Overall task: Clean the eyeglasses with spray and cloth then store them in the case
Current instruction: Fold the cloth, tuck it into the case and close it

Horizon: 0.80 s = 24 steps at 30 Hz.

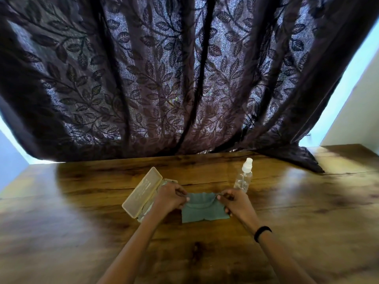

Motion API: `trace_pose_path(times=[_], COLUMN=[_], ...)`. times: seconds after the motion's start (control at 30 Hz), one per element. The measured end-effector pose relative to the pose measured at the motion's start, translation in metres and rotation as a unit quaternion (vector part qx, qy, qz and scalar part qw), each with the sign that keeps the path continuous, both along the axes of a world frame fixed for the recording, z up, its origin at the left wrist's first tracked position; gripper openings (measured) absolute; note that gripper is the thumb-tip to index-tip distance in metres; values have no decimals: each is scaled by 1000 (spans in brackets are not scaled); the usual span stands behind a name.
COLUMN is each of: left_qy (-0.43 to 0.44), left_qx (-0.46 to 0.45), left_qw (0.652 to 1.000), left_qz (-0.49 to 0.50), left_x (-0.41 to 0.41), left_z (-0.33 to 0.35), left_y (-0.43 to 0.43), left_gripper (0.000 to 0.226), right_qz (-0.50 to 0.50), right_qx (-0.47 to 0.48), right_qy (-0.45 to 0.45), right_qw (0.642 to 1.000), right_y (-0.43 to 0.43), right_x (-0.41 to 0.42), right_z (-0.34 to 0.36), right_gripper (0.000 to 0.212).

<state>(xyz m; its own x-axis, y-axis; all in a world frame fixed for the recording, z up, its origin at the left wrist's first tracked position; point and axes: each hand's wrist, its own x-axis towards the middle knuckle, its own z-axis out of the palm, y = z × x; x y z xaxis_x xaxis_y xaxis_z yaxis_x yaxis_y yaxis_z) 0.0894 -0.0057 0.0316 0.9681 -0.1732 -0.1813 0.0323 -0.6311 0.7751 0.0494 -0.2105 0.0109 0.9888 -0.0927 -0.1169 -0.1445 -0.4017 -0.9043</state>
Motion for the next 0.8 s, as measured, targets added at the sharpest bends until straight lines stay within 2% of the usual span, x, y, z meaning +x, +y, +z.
trace_pose_path(times=[0.13, 0.33, 0.4, 0.6, 0.7, 0.8], left_qy=[7, -34, -49, -93, -125, -169], left_qx=[-6, 34, 54, 105, 142, 189], left_qw=[999, 998, 997, 989, 981, 967], left_qz=[32, 34, 27, 37, 42, 22], left_x=[8, 10, 9, 8, 1, -12], left_z=[1, -1, -2, -8, -10, -15], left_y=[-2, -3, -3, -6, -8, -6], left_gripper=[8, 12, 15, 19, 27, 35], right_qz=[-39, -97, -110, -101, -88, -76], right_qx=[-60, -144, -167, -189, -178, -188], right_qy=[-14, -29, -34, -39, -33, -42], right_qw=[997, 984, 979, 976, 979, 978], right_y=[3, 8, 10, 11, 10, 8], right_x=[5, 9, 10, 13, 13, 7], right_z=[-4, -8, -10, -12, -11, -11], right_gripper=[5, 19, 14, 13, 5, 9])
